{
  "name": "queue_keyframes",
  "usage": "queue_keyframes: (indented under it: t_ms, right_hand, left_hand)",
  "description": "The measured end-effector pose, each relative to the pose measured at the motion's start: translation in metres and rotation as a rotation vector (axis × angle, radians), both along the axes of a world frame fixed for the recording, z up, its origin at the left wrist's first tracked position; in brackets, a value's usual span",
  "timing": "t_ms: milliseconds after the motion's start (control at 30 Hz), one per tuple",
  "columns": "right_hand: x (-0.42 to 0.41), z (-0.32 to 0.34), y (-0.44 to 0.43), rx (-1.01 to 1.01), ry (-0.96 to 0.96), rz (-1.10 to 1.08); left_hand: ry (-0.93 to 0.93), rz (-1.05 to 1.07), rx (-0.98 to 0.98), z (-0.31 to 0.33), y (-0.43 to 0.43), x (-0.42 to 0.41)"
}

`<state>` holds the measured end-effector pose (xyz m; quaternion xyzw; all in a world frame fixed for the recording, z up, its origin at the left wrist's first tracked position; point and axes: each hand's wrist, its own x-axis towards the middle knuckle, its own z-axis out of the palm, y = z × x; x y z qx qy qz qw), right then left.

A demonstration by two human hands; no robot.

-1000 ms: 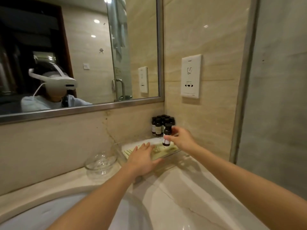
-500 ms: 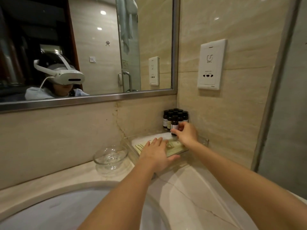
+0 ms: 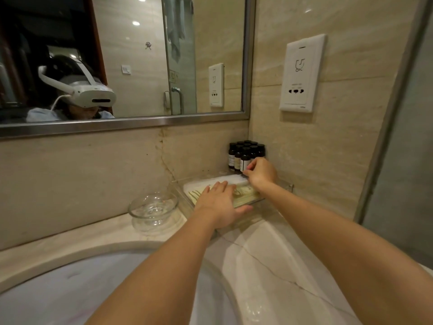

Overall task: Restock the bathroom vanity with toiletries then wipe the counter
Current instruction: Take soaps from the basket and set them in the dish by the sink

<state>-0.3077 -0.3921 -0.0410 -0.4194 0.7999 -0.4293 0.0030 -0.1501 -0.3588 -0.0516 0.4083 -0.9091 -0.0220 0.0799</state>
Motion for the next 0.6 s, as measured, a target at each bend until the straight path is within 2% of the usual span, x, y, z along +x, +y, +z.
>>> queue_keyframes:
  t_ms: [167,333,400,467,600]
  right_hand:
    - [0.0,-0.004,0.001,-0.004,-0.01,-0.006]
    - [-0.002,-0.003,0.029,-0.041,-0.187,0.161]
    - [-0.004,0.002,0.056,-0.056,-0.297,0.305]
    - [-0.007,0.006,0.095,-0.035,-0.325,0.408]
    - [-0.004,0.001,0.188,-0.077,-0.327,0.414]
  left_hand:
    - [0.018,0.007,-0.01,0.003,0.003,0.0]
    - [0.098,0.017,-0.049,0.004,0.015,0.003]
    - [0.099,0.032,-0.066,0.003,0.026,0.007]
    - [0.062,0.064,-0.085,0.0,0.043,0.009]
    - [0.158,0.126,0.008,-0.004,0.106,0.005]
